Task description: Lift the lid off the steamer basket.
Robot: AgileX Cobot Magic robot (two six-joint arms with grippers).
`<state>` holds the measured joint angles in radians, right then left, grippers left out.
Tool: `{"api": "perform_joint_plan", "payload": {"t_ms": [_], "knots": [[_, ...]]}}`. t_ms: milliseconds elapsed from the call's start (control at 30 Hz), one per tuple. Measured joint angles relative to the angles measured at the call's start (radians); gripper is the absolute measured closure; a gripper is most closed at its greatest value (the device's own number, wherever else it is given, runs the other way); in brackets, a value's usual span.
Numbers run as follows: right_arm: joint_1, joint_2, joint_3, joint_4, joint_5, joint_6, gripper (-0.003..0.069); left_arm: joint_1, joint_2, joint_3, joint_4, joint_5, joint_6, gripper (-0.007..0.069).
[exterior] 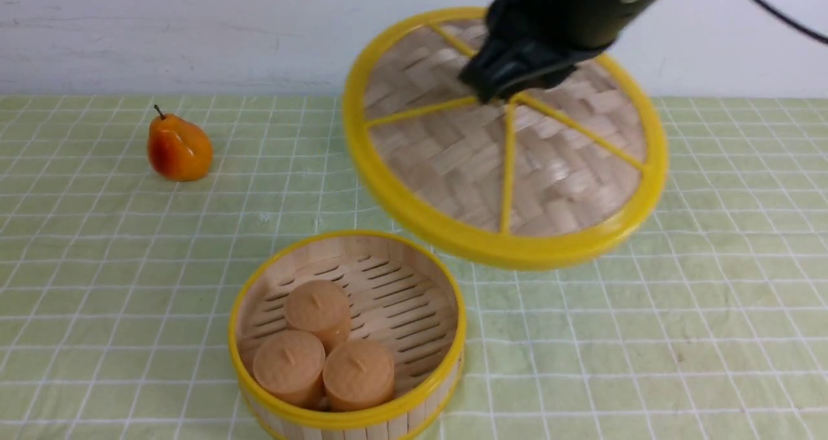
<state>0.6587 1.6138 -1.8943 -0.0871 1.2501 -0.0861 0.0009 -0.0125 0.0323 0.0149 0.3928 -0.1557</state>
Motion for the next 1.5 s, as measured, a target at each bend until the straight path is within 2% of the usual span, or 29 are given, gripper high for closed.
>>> {"api": "perform_joint_plan", "payload": {"t_ms": [100,167,200,233,300,500,700,800,1033,1167,1233,1333,1433,1467,1500], "knots": [[-0.093,-0.099,0.189,-0.006,-0.004,0.024,0.0581,0.000,0.000,0.000,0.000,0.000,0.000,0.0386],[-0.156,-0.151,0.350,-0.006,-0.061,0.054,0.0581,0.000,0.000,0.000,0.000,0.000,0.000,0.0386],[-0.162,-0.154,0.350,-0.006,-0.069,0.057,0.0581,0.000,0.000,0.000,0.000,0.000,0.000,0.0386],[-0.213,-0.172,0.472,-0.007,-0.138,0.086,0.0581,0.000,0.000,0.000,0.000,0.000,0.000,0.0386],[-0.256,-0.174,0.580,-0.007,-0.253,0.123,0.0581,0.000,0.000,0.000,0.000,0.000,0.000,0.0386],[-0.289,-0.094,0.807,0.002,-0.585,0.203,0.0581,0.000,0.000,0.000,0.000,0.000,0.000,0.0386],[-0.289,0.021,0.836,0.004,-0.703,0.228,0.0578,0.000,0.000,0.000,0.000,0.000,0.000,0.0386],[-0.289,0.078,0.836,0.002,-0.734,0.235,0.0540,0.000,0.000,0.000,0.000,0.000,0.000,0.0386],[-0.289,0.029,0.794,0.002,-0.694,0.235,0.0295,0.000,0.000,0.000,0.000,0.000,0.000,0.0386],[-0.289,-0.127,0.765,0.002,-0.654,0.228,0.0252,0.000,0.000,0.000,0.000,0.000,0.000,0.0386],[-0.289,-0.248,0.765,0.002,-0.634,0.219,0.0260,0.000,0.000,0.000,0.000,0.000,0.000,0.0386],[-0.289,-0.394,0.775,0.002,-0.598,0.201,0.0317,0.000,0.000,0.000,0.000,0.000,0.000,0.0386],[-0.289,-0.561,0.839,0.002,-0.576,0.194,0.0431,0.000,0.000,0.000,0.000,0.000,0.000,0.0386],[-0.289,-0.638,0.876,0.002,-0.567,0.191,0.0501,0.000,0.000,0.000,0.000,0.000,0.000,0.0386],[-0.289,-0.659,0.890,0.002,-0.566,0.190,0.0522,0.000,0.000,0.000,0.000,0.000,0.000,0.0386]]}}
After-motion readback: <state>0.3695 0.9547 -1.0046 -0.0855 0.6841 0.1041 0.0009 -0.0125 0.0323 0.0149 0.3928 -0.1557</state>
